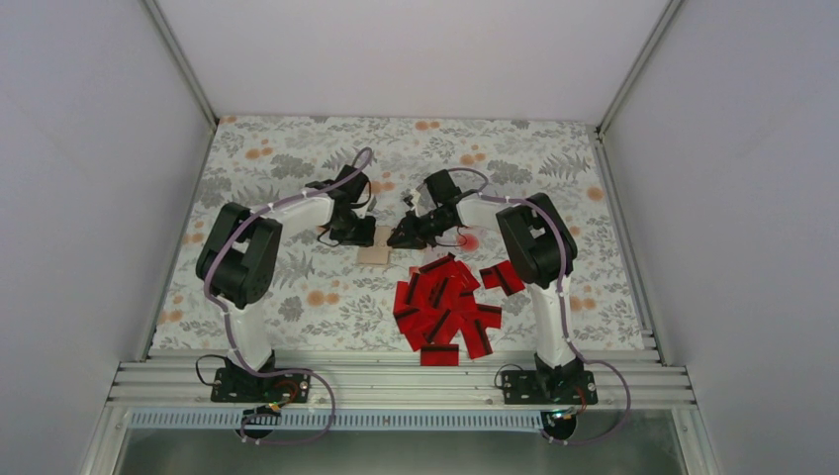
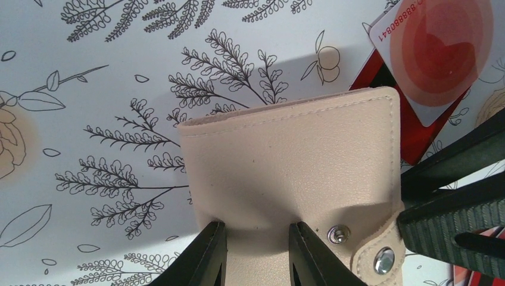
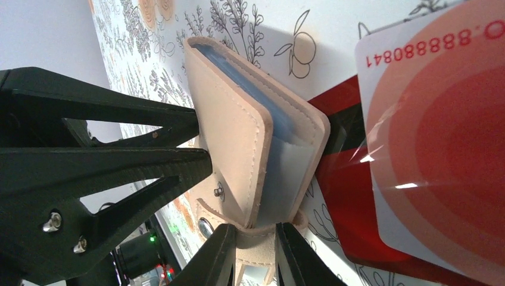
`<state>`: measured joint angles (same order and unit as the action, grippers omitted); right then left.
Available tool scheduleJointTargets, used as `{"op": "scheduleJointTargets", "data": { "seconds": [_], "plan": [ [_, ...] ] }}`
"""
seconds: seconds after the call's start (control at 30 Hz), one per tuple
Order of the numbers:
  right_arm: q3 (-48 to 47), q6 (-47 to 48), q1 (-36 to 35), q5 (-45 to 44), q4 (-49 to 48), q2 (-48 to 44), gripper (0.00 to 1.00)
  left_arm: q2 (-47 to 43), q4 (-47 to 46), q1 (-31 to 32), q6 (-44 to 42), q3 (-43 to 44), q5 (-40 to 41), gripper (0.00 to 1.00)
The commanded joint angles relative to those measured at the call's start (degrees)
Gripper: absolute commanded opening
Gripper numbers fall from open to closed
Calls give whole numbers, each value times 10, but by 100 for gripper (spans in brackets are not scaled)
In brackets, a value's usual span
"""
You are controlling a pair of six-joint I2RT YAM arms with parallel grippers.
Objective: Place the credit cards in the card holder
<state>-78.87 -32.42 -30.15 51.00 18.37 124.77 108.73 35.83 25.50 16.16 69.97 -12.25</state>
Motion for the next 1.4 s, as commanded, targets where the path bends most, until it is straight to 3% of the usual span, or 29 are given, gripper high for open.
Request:
{"op": "scheduleJointTargets", "data": {
  "seconds": [0.0,1.37],
  "plan": [
    [-12,-9,-20,13,-16,7,18,58,7,11,10,-17,24,27],
    [-59,-47,-73,-45,26,47,19,92,34,15,32,-8,49,28]
  ]
}}
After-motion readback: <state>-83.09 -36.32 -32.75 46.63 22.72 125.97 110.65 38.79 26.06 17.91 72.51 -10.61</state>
